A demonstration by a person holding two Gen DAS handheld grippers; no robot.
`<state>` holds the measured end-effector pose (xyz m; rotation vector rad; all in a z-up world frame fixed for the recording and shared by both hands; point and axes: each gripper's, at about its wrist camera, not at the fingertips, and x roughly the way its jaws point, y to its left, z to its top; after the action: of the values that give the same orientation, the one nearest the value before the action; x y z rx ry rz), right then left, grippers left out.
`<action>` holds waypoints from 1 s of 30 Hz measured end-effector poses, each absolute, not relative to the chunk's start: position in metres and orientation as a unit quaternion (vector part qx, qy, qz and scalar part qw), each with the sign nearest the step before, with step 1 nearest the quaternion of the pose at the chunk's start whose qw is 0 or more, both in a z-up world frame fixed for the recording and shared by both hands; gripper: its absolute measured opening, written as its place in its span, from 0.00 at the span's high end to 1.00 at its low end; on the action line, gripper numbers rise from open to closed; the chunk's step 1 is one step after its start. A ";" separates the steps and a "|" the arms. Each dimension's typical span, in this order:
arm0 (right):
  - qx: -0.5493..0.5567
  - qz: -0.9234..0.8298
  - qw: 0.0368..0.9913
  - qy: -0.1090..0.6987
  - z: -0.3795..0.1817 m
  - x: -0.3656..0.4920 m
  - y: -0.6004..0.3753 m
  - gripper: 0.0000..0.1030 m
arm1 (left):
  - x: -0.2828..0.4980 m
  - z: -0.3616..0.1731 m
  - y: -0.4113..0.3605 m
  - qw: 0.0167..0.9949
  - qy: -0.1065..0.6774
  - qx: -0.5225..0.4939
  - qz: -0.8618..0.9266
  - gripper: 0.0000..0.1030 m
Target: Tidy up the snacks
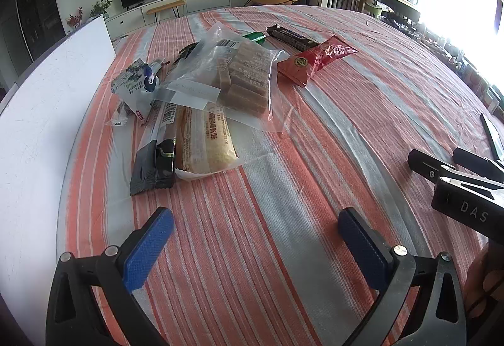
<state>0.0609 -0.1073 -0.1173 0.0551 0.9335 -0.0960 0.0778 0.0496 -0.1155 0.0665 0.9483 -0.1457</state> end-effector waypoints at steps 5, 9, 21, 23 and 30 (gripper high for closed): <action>0.021 -0.045 0.893 0.448 -0.117 0.060 -0.107 0.12 | 0.078 -0.116 0.050 0.887 0.456 0.032 -0.070 0.00; 0.021 -0.046 0.893 0.448 -0.117 0.060 -0.107 0.12 | 0.078 -0.116 0.050 0.887 0.456 0.032 -0.070 0.00; 0.028 -0.058 0.891 0.449 -0.115 0.059 -0.106 0.11 | 0.079 -0.116 0.050 0.887 0.456 0.032 -0.070 0.00; 0.028 -0.057 0.891 0.449 -0.114 0.059 -0.106 0.11 | 0.079 -0.116 0.050 0.887 0.456 0.032 -0.070 0.00; 0.029 -0.052 0.892 0.448 -0.114 0.058 -0.107 0.11 | 0.079 -0.116 0.050 0.887 0.456 0.032 -0.071 0.00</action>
<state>0.0582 -0.1068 -0.1142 0.0599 0.9302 -0.1089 0.0789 0.0496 -0.1160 0.0669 0.9479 -0.1469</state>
